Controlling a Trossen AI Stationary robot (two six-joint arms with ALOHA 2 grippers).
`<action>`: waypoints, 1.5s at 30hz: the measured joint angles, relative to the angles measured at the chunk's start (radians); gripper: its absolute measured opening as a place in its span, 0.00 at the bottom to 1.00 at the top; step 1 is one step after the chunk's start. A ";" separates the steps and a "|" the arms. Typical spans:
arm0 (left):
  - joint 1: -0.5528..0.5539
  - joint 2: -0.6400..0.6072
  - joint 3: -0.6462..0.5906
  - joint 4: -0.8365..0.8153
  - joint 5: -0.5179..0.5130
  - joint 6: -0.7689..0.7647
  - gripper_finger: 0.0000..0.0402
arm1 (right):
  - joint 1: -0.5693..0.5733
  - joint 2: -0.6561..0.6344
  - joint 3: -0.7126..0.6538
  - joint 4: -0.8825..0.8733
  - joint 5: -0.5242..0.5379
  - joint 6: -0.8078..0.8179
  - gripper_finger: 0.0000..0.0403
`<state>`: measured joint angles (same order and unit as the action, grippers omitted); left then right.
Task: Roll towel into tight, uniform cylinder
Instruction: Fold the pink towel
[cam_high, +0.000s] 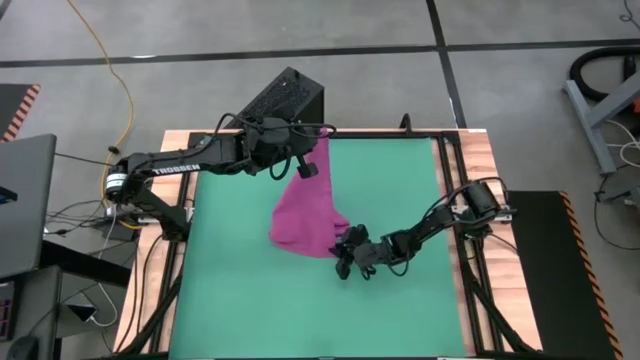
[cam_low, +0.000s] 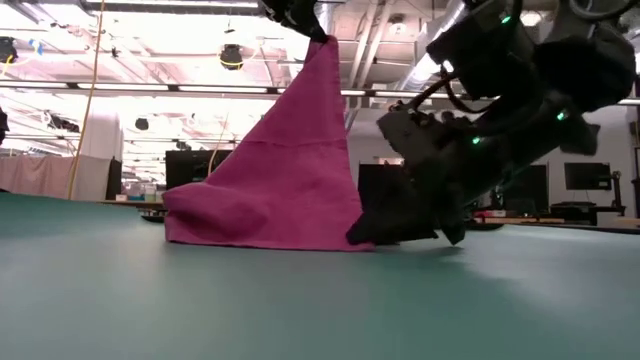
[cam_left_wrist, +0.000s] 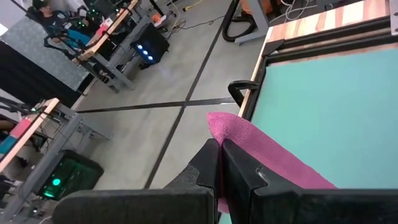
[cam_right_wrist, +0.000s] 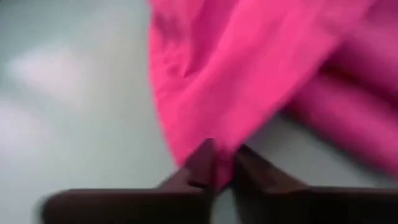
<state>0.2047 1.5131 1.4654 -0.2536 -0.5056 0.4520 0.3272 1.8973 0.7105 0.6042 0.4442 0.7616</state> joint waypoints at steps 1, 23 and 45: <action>0.000 0.000 0.000 -0.002 0.000 0.000 0.00 | 0.006 -0.010 0.000 -0.006 -0.004 -0.001 0.06; -0.058 -0.248 0.000 -0.196 -0.129 -0.074 0.00 | 0.016 -0.832 0.012 -0.475 0.648 -0.601 0.00; 0.168 -0.247 0.000 0.083 -0.123 0.336 0.00 | -0.331 -0.860 0.360 -0.387 0.733 -1.566 0.00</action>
<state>0.3731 1.2659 1.4658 -0.1708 -0.6281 0.7881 -0.0040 1.0370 1.0705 0.2169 1.1768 -0.8040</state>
